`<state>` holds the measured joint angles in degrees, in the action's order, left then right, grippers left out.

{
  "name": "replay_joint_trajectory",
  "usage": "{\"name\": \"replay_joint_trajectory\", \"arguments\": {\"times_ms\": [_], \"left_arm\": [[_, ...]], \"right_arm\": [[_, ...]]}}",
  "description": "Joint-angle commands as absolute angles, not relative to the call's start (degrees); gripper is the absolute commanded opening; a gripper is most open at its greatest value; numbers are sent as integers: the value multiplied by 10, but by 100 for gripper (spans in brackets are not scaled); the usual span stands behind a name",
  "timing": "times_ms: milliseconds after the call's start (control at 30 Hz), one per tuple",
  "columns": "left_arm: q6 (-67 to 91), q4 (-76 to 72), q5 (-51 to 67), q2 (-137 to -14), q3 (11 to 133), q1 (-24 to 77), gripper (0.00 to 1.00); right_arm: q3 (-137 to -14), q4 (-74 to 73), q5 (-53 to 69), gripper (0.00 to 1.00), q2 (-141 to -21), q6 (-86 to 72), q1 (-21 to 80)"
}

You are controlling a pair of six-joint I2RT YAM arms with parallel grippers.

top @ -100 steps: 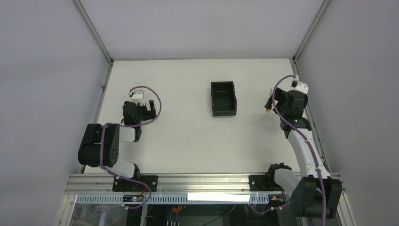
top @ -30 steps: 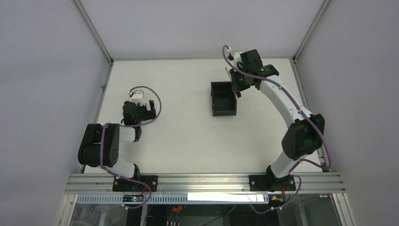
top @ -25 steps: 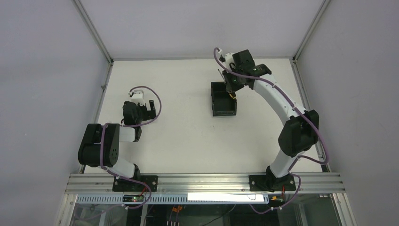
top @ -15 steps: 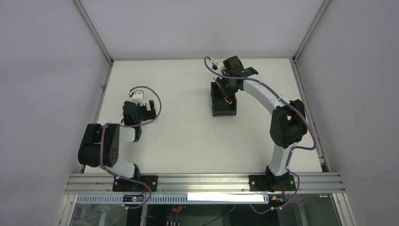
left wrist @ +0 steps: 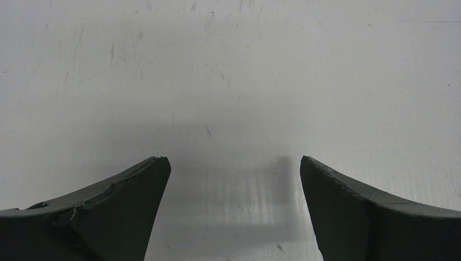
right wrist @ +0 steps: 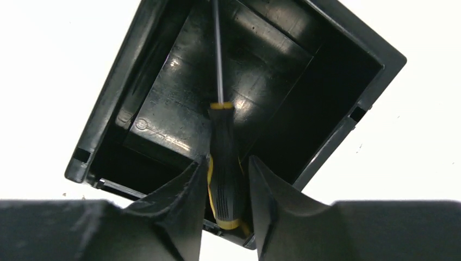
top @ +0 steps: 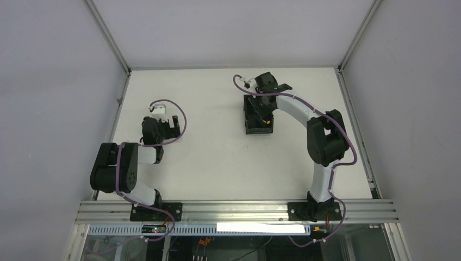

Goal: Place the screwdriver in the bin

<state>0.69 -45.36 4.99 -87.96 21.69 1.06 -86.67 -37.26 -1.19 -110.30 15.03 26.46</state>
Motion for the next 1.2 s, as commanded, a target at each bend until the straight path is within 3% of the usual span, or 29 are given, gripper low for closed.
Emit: {"name": "replay_joint_trajectory", "arguments": {"times_ms": [0,67,433,567,700,1167], "left_arm": [[8,-469,51,-864,215,11,99],[8,-469,51,-864,215,11,99],[8,-469,51,-865,215,11,99],[8,-469,51,-864,215,11,99],[8,-470,51,-864,216,11,99],[8,-469,51,-864,215,11,99]], "right_arm": [[-866,-338,-25,42,-1096,156,266],[-867,-338,-24,48,-1093,152,266],[-896,-342,-50,60,-1020,64,266],[-904,-370,-115,76,-984,-24,251],[-893,-400,-110,99,-954,-93,193],[-849,-418,-93,99,-929,-74,-50]]}}
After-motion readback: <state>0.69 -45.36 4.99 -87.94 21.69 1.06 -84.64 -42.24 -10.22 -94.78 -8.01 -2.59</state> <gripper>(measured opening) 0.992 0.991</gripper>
